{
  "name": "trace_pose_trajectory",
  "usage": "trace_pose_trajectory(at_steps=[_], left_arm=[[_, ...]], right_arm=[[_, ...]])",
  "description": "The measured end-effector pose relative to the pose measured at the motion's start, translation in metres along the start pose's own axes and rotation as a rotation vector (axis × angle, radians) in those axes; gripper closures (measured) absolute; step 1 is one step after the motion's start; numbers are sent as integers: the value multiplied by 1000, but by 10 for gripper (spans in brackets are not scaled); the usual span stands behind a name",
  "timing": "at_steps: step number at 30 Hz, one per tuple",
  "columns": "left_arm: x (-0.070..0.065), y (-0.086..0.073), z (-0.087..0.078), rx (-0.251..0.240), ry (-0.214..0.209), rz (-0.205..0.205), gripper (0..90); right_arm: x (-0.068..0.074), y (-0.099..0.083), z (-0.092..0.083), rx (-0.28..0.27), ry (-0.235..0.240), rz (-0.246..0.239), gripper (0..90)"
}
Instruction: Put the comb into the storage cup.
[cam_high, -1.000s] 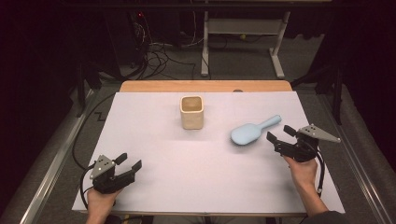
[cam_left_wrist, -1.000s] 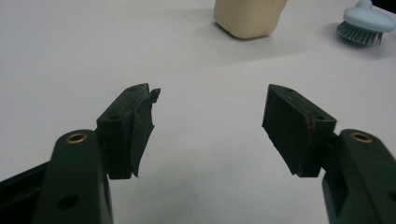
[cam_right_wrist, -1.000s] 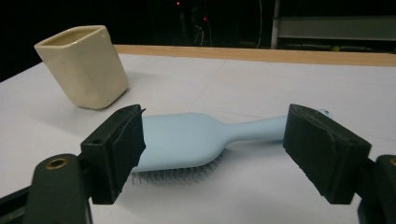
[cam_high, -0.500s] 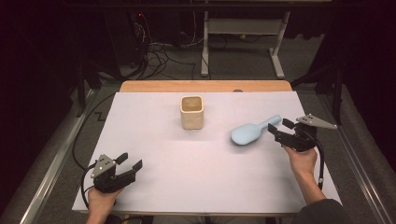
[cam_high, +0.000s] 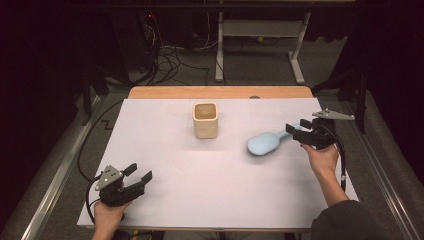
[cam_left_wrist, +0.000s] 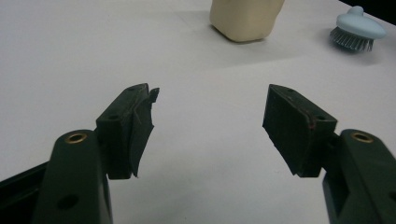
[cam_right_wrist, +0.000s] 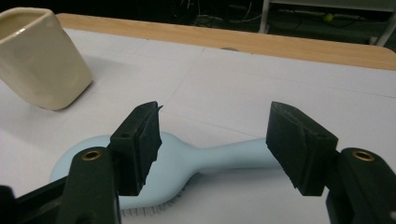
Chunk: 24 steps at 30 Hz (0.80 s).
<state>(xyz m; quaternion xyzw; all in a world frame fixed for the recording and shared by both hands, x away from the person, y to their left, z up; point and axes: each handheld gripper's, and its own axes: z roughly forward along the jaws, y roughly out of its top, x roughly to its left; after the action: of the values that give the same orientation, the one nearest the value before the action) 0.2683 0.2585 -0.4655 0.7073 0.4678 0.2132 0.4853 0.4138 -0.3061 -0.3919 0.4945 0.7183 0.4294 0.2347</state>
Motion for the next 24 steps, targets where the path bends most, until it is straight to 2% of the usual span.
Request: trace_pose_trajectory(at_steps=[7,11,18,20,24], left_arm=[[0,0,0,2,5,-1,334],[0,0,0,4,6,-2,335],[-1,-1,1,14,16,13,335],[-2,-1,1,19,19,25,335],[-2,-1,1,13,16,21,334]], right_arm=[[-1,12,7,35,-16,-18,362],[-2,21,13,75,-22,-23,371],[-5,33,30,197,-15,-23,426],[-6,35,35,232,-20,-21,454],[-7,39,46,315,-43,-26,514]])
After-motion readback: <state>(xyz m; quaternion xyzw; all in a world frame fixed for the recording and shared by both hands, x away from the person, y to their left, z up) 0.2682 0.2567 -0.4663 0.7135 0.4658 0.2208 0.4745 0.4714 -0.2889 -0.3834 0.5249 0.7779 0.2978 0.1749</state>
